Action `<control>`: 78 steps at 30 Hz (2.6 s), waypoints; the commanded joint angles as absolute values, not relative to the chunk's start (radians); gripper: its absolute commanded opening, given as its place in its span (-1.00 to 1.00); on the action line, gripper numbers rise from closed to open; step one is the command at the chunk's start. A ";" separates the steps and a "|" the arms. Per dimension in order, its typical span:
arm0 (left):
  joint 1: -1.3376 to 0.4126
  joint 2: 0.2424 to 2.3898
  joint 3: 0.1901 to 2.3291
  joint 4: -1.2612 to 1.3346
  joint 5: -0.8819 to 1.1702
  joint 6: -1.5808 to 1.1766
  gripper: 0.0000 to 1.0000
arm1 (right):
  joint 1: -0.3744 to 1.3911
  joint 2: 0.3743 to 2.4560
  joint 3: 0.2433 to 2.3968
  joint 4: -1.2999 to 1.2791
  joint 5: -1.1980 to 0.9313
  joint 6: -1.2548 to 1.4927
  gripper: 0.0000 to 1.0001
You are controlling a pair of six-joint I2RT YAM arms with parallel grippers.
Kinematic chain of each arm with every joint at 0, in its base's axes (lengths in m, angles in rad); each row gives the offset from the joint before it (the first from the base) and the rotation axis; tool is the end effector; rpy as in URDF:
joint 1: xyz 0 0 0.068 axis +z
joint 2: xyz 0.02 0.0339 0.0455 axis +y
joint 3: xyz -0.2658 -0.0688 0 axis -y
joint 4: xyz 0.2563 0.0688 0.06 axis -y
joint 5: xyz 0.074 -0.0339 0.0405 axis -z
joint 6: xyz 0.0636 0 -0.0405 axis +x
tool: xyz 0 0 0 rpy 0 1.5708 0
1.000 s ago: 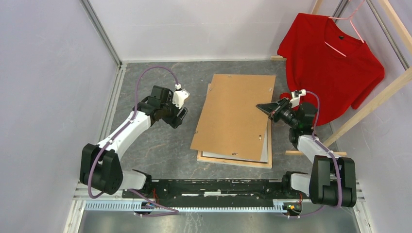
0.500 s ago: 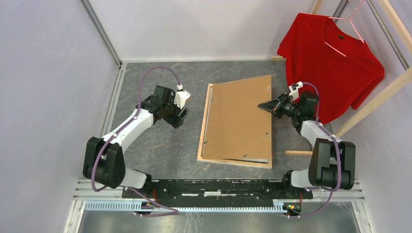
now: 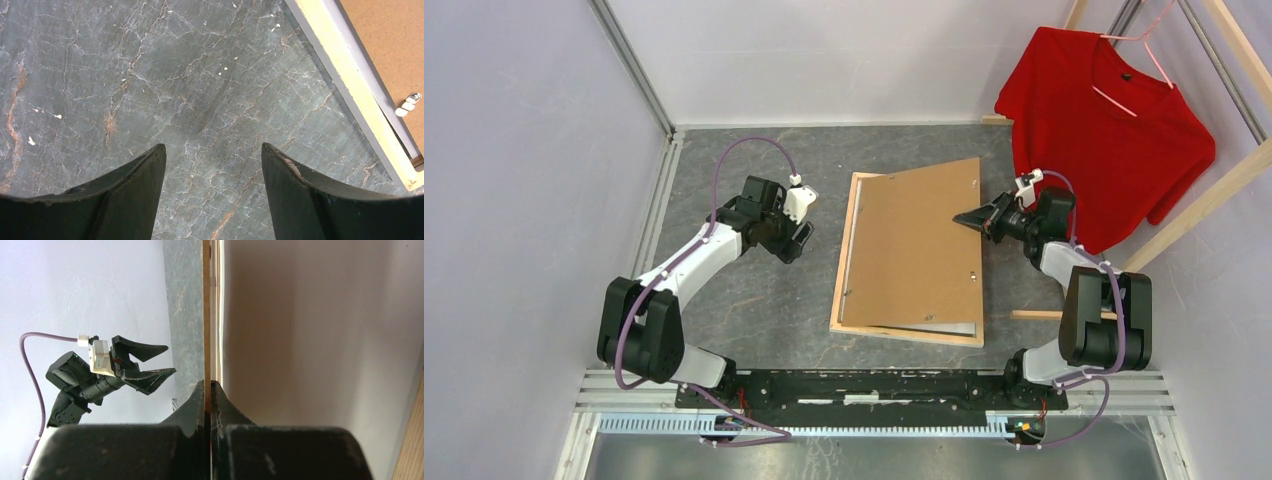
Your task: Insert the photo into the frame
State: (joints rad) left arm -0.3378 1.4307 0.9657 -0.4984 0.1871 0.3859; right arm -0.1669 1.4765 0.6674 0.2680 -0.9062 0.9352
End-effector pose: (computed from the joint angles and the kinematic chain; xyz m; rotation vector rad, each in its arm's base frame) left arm 0.2950 -0.1161 0.2033 0.9622 2.3326 -0.2176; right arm 0.3163 -0.0025 0.1757 0.6100 2.1034 1.4007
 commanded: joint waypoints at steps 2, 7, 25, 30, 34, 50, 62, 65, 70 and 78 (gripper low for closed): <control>-0.341 1.437 0.973 -0.465 0.215 0.425 0.52 | -0.172 1.495 0.687 0.393 -0.963 0.988 -1.00; -0.340 1.439 0.966 -0.465 0.215 0.425 0.52 | -0.172 1.521 0.700 0.397 -0.966 0.988 -1.00; -0.343 1.440 0.965 -0.463 0.223 0.410 0.49 | -0.169 1.598 0.762 0.336 -0.963 0.922 -1.00; -0.345 1.440 0.965 -0.462 0.224 0.408 0.48 | -0.169 1.611 0.775 0.331 -0.968 0.917 -1.00; -0.345 1.439 0.965 -0.462 0.223 0.408 0.48 | -0.168 1.617 0.766 0.332 -0.962 0.917 -1.00; -0.388 1.573 0.955 -0.362 0.226 0.360 0.47 | -0.095 1.611 0.605 0.581 -0.892 1.066 -1.00; -0.387 1.588 0.925 -0.349 0.183 0.379 0.47 | 0.039 1.598 0.637 0.393 -0.744 0.927 -0.98; -0.385 1.579 0.932 -0.366 0.168 0.384 0.48 | 0.077 1.594 0.663 0.326 -0.694 0.887 -0.89; -0.376 1.564 0.933 -0.377 0.150 0.392 0.49 | 0.127 1.587 0.693 0.257 -0.640 0.862 -0.10; -0.325 1.557 0.954 -0.384 0.169 0.383 0.50 | 0.210 1.547 0.866 -0.055 -0.461 0.699 0.76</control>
State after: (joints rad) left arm -0.3496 1.5925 0.9176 -0.3763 0.1600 0.3843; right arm 0.1814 1.6108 0.7532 0.1097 -0.5743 0.8127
